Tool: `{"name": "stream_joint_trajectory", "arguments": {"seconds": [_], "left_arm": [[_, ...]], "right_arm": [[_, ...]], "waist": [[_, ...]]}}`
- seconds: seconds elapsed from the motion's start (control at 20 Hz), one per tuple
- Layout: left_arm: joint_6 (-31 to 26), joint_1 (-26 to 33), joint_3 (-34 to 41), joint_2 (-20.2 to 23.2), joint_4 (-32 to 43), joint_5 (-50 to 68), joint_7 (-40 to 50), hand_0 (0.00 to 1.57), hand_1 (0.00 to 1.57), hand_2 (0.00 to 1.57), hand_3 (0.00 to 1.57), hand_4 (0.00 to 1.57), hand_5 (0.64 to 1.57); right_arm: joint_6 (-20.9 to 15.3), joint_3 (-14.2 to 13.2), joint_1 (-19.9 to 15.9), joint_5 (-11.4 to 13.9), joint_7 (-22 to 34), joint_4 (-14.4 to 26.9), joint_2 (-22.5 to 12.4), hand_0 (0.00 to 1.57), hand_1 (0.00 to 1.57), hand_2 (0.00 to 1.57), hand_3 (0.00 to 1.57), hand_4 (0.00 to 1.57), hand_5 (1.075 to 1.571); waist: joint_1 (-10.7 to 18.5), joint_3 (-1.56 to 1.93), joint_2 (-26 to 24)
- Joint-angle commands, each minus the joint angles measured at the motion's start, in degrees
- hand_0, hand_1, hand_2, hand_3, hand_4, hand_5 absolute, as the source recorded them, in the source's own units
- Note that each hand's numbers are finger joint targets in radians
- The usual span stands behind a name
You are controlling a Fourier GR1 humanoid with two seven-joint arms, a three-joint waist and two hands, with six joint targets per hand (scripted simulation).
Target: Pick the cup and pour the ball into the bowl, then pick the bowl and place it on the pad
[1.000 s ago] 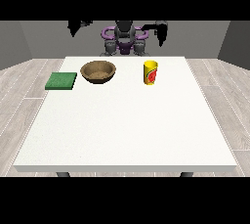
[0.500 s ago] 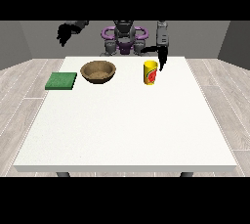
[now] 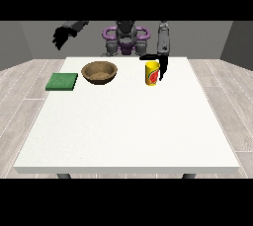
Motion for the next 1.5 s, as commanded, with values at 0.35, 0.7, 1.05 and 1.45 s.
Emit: {"name": "stream_joint_trajectory", "arguments": {"seconds": [0.35, 0.7, 1.05, 1.45], "left_arm": [[7.02, -4.70, 3.42, 1.12, 17.77, -3.01, -11.40, 0.92, 0.92, 1.32, 1.38, 1.24, 1.538], [11.70, -5.99, 4.65, 2.57, 22.94, -4.74, -17.84, 1.28, 1.28, 1.57, 1.57, 1.38, 1.449], [24.45, -10.65, -6.08, -0.79, 19.03, -16.95, 0.24, 1.29, 1.29, 1.57, 1.57, 1.41, 1.446], [36.13, -19.36, -21.85, 3.93, 26.60, -42.50, 20.05, 1.36, 1.36, 1.57, 1.57, 1.46, 1.535]], "right_arm": [[2.61, -1.19, -2.04, -3.31, 3.48, -2.23, -3.30, 0.00, 0.00, 0.00, 0.00, 0.66, 1.569], [7.91, -6.39, -1.06, -7.92, 1.65, -0.56, -7.99, 0.00, 0.00, 0.00, 0.17, 0.64, 1.566], [6.75, -6.88, 0.26, -6.61, 2.92, 9.88, -7.04, 0.00, 0.00, 0.00, 0.33, 0.64, 1.565], [9.51, -7.31, -1.01, -8.09, 4.76, 15.33, -9.24, 0.00, 0.00, 0.00, 0.15, 0.67, 1.561]], "waist": [[-4.42, -0.05, 2.35], [-5.84, -0.03, 3.83], [-1.58, 0.13, -8.85], [-3.09, 0.44, -12.84]]}}
